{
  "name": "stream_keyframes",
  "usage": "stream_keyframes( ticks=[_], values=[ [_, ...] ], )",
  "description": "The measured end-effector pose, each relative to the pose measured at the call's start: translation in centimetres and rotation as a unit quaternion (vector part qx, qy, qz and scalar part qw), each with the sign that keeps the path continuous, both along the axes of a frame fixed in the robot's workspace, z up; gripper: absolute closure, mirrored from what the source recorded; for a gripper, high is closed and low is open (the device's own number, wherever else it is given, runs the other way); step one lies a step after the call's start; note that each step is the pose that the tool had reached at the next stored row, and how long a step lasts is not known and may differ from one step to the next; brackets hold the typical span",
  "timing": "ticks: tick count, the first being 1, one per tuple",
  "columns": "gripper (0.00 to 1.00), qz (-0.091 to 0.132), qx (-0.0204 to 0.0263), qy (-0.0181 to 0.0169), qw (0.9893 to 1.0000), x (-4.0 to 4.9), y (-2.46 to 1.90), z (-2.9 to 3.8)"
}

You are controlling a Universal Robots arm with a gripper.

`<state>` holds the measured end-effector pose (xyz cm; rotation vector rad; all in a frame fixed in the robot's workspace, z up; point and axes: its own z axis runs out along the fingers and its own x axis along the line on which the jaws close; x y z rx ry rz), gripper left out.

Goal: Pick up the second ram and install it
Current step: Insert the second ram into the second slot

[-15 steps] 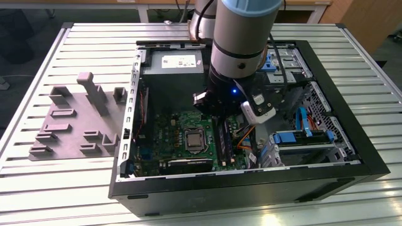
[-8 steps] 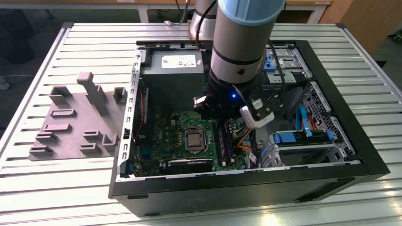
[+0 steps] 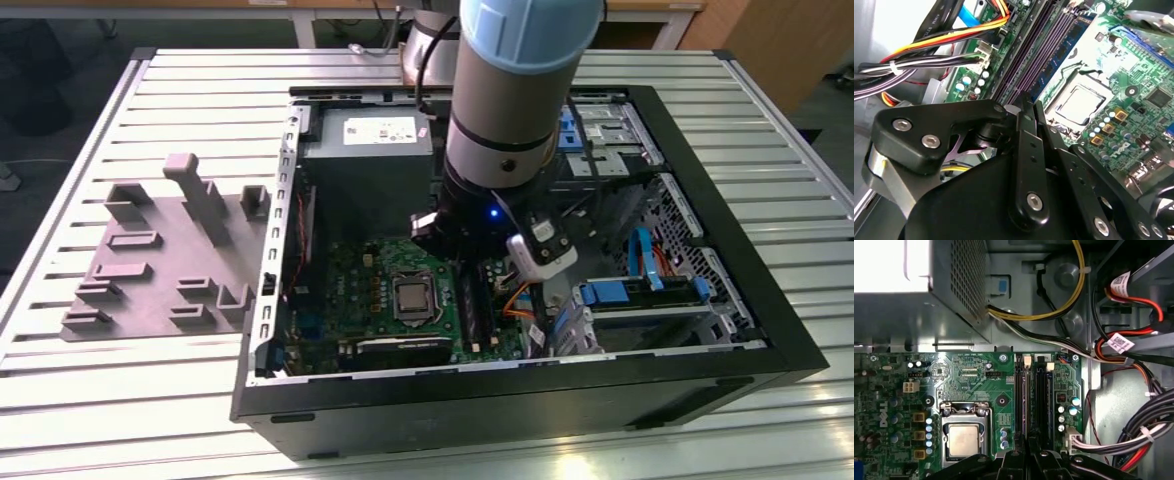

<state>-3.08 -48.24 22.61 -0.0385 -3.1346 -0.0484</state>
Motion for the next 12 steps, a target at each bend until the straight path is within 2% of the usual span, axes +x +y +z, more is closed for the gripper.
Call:
stream_keyframes(
  ticks=[3,12],
  values=[
    [0.86,0.000,0.0000,0.0000,1.0000,0.00,0.00,-0.37],
    [0.86,0.000,0.0000,0.0001,1.0000,0.00,0.00,-0.40]
  ],
)
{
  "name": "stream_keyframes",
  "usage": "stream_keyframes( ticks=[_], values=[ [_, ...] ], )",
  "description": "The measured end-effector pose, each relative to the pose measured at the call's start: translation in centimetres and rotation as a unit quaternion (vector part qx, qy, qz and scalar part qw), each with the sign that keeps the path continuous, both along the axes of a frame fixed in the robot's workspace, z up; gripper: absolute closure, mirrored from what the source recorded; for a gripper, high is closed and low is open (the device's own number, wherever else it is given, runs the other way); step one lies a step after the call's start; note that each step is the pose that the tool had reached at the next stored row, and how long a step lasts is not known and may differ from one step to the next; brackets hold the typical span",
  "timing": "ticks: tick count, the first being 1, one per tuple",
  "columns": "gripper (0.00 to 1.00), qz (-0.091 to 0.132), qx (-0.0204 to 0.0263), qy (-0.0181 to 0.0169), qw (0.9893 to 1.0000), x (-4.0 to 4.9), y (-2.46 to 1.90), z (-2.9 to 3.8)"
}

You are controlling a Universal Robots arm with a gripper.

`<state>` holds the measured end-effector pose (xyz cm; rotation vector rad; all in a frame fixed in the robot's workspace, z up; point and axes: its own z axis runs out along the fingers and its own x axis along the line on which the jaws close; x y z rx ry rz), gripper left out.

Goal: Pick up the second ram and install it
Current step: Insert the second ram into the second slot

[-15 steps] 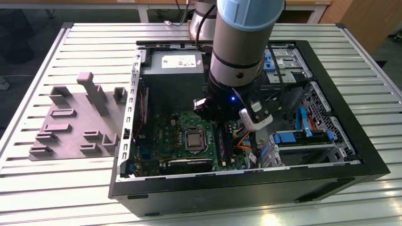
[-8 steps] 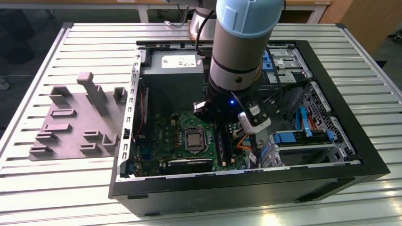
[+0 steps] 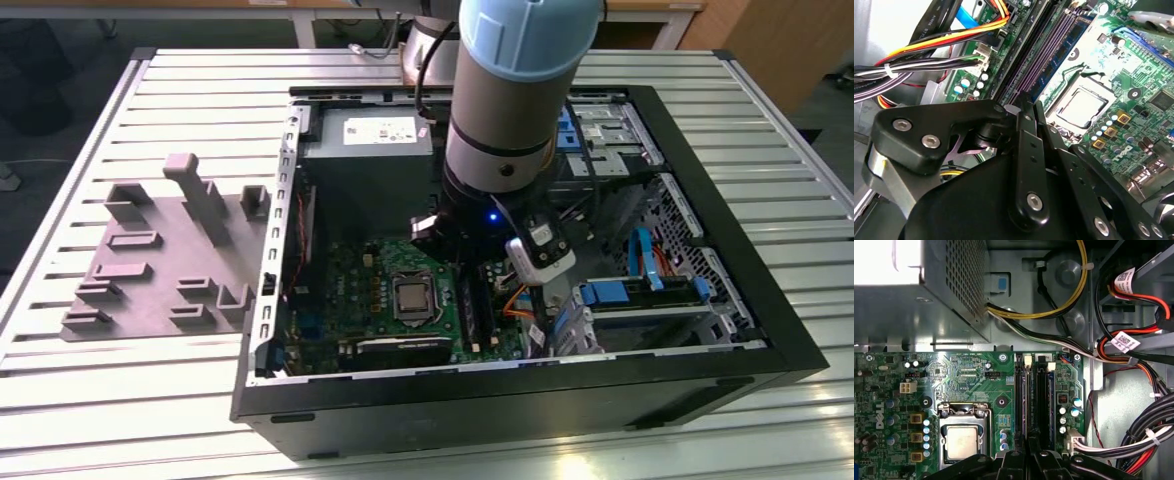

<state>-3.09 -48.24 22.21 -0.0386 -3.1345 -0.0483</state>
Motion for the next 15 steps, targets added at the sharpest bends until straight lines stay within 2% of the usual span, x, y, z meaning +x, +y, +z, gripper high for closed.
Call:
stream_keyframes(
  ticks=[15],
  values=[
    [0.86,0.000,0.0001,0.0003,1.0000,0.35,0.04,-0.35]
  ],
)
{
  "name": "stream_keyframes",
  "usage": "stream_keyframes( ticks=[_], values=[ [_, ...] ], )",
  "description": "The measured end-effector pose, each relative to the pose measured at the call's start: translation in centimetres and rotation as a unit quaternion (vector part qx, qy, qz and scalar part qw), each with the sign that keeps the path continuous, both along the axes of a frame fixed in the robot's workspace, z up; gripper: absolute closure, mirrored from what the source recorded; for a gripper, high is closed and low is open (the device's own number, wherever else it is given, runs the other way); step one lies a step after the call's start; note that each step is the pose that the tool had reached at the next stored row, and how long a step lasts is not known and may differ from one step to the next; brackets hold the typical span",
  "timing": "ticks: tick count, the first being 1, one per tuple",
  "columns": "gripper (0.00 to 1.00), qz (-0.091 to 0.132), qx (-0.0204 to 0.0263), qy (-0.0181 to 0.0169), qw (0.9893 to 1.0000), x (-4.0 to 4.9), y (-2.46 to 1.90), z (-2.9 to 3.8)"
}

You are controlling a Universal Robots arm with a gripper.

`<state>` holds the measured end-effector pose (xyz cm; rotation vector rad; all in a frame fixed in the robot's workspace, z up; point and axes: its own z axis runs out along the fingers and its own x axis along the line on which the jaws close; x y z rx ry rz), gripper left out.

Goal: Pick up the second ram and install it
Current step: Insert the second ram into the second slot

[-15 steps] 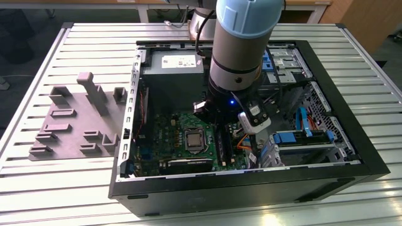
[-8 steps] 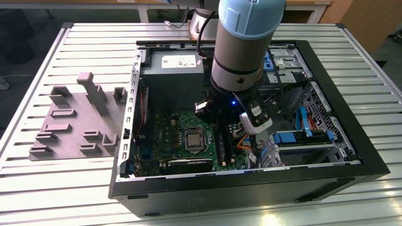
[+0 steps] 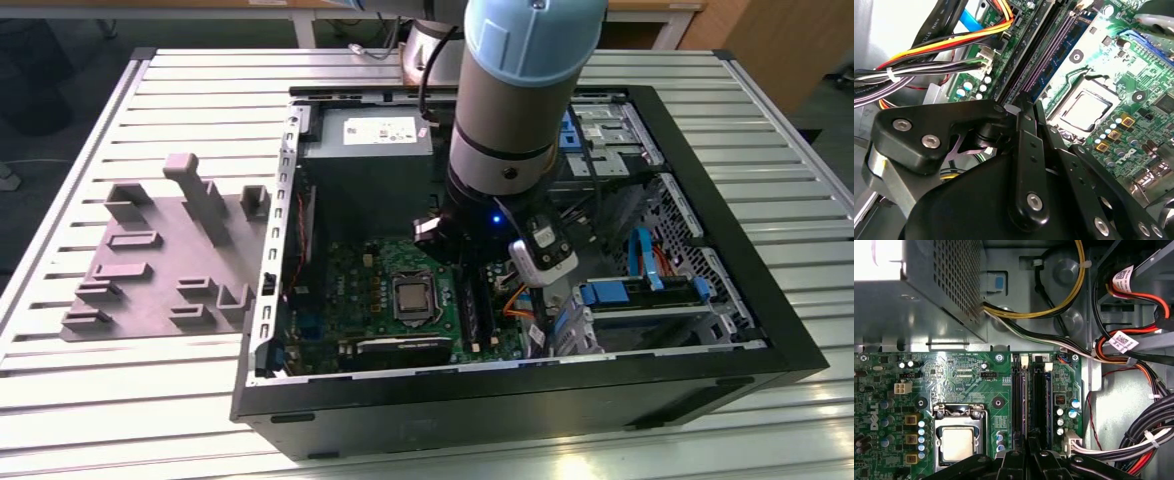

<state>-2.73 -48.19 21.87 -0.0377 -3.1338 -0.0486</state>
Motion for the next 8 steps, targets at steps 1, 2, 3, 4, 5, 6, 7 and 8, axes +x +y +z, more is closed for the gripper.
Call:
stream_keyframes(
  ticks=[1,2,3,4,5,6,7,8],
  values=[
    [0.86,0.000,0.0000,0.0000,1.0000,0.04,0.00,0.00],
    [0.86,0.000,-0.0001,0.0001,1.0000,0.07,0.01,0.00],
    [0.86,0.000,0.0000,0.0001,1.0000,0.08,0.01,0.00],
    [0.86,0.000,-0.0001,0.0001,1.0000,0.08,0.01,0.01],
    [0.86,0.000,0.0000,0.0001,1.0000,0.09,0.01,0.00],
    [0.86,0.000,0.0000,0.0001,1.0000,0.09,0.02,-0.01],
    [0.86,0.000,0.0000,0.0001,1.0000,0.09,0.02,-0.04],
    [0.86,0.000,0.0001,0.0001,1.0000,0.09,0.02,-0.06]
  ],
)
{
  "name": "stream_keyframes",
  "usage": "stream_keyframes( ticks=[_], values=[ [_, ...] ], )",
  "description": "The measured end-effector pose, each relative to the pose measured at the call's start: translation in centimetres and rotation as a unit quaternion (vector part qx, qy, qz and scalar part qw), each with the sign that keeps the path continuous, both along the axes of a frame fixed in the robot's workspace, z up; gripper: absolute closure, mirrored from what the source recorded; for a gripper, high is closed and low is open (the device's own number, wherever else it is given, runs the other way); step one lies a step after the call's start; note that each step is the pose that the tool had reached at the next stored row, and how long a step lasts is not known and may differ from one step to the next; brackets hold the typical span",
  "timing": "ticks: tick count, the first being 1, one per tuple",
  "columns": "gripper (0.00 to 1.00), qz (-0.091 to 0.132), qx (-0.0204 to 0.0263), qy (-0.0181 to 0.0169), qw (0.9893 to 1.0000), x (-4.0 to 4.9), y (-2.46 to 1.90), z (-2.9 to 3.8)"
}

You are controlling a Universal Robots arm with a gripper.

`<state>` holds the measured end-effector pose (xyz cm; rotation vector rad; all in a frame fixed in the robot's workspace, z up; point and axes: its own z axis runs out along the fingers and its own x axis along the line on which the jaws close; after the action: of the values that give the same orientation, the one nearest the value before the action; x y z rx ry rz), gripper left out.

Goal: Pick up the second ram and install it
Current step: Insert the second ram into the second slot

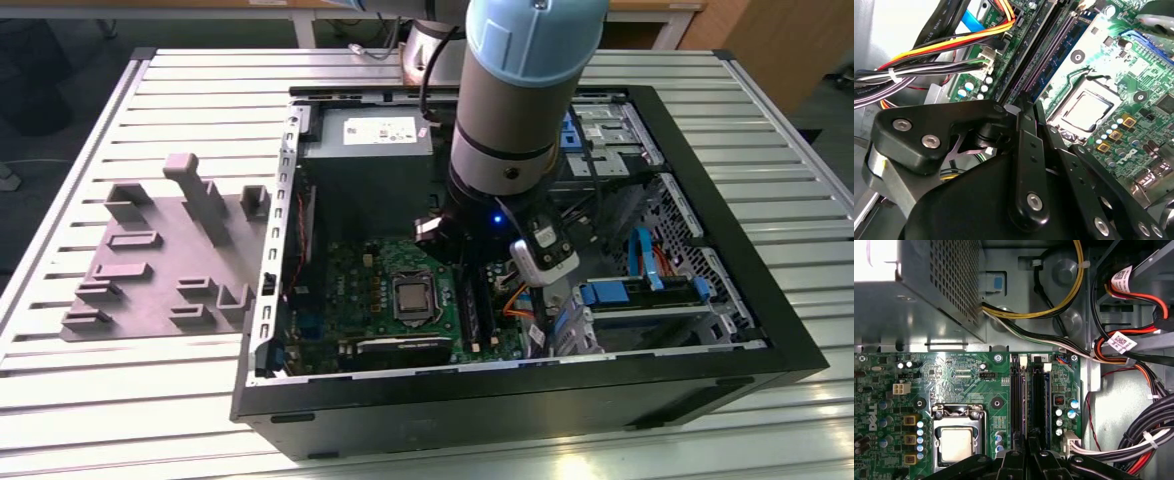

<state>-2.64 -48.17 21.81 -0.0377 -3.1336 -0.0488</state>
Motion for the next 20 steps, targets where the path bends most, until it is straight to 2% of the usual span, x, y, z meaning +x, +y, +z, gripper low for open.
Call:
stream_keyframes(
  ticks=[20],
  values=[
    [0.86,0.000,0.0006,0.0000,1.0000,0.00,0.00,-0.18]
  ],
)
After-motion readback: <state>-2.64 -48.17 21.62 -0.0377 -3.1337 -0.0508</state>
